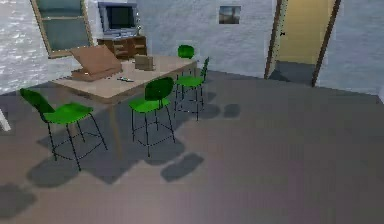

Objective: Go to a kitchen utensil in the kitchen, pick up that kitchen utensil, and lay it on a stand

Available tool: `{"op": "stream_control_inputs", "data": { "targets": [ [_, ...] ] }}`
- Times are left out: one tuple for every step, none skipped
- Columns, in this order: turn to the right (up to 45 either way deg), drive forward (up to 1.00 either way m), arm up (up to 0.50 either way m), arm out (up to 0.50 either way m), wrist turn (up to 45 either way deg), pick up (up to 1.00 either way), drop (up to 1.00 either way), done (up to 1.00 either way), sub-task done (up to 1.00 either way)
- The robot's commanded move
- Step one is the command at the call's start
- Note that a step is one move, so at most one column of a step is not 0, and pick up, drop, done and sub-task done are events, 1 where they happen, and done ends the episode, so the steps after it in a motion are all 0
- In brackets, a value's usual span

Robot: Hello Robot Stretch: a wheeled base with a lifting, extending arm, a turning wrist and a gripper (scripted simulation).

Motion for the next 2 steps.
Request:
{"op": "stream_control_inputs", "data": {
  "targets": [
    [24.0, 0.0, 0.0, 0.0, 0.0, 0.0, 0.0, 0.0, 0.0],
    [3.0, 0.0, 0.0, 0.0, 0.0, 0.0, 0.0, 0.0, 0.0]
  ]
}}
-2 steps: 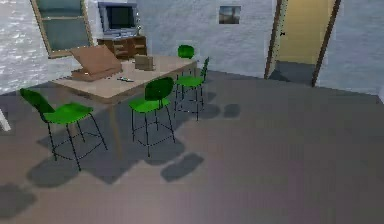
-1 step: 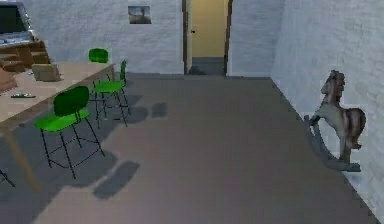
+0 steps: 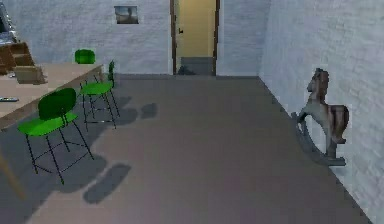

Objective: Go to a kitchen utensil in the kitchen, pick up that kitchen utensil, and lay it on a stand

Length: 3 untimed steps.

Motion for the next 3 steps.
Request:
{"op": "stream_control_inputs", "data": {
  "targets": [
    [0.0, 1.0, 0.0, 0.0, 0.0, 0.0, 0.0, 0.0, 0.0],
    [0.0, 1.0, 0.0, 0.0, 0.0, 0.0, 0.0, 0.0, 0.0],
    [0.0, 1.0, 0.0, 0.0, 0.0, 0.0, 0.0, 0.0, 0.0]
  ]
}}
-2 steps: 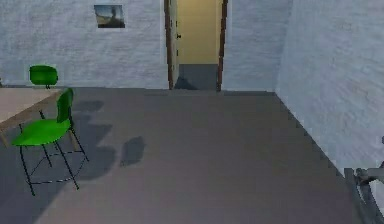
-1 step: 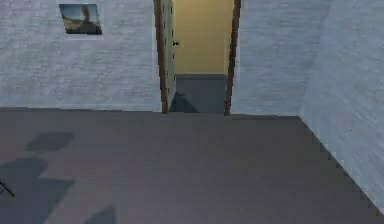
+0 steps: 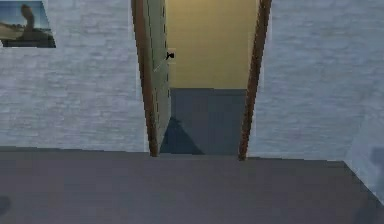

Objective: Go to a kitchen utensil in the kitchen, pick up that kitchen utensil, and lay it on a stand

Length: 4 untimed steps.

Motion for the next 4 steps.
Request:
{"op": "stream_control_inputs", "data": {
  "targets": [
    [0.0, 1.0, 0.0, 0.0, 0.0, 0.0, 0.0, 0.0, 0.0],
    [0.0, 0.65, 0.0, 0.0, 0.0, 0.0, 0.0, 0.0, 0.0],
    [3.0, 0.0, 0.0, 0.0, 0.0, 0.0, 0.0, 0.0, 0.0],
    [0.0, 0.45, 0.0, 0.0, 0.0, 0.0, 0.0, 0.0, 0.0]
  ]
}}
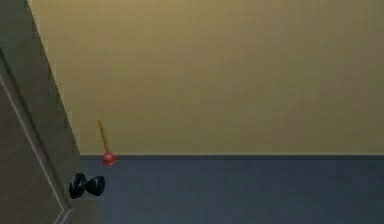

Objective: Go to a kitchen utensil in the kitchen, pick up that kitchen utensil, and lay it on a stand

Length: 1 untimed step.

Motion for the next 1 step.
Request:
{"op": "stream_control_inputs", "data": {
  "targets": [
    [45.0, 0.0, 0.0, 0.0, 0.0, 0.0, 0.0, 0.0, 0.0]
  ]
}}
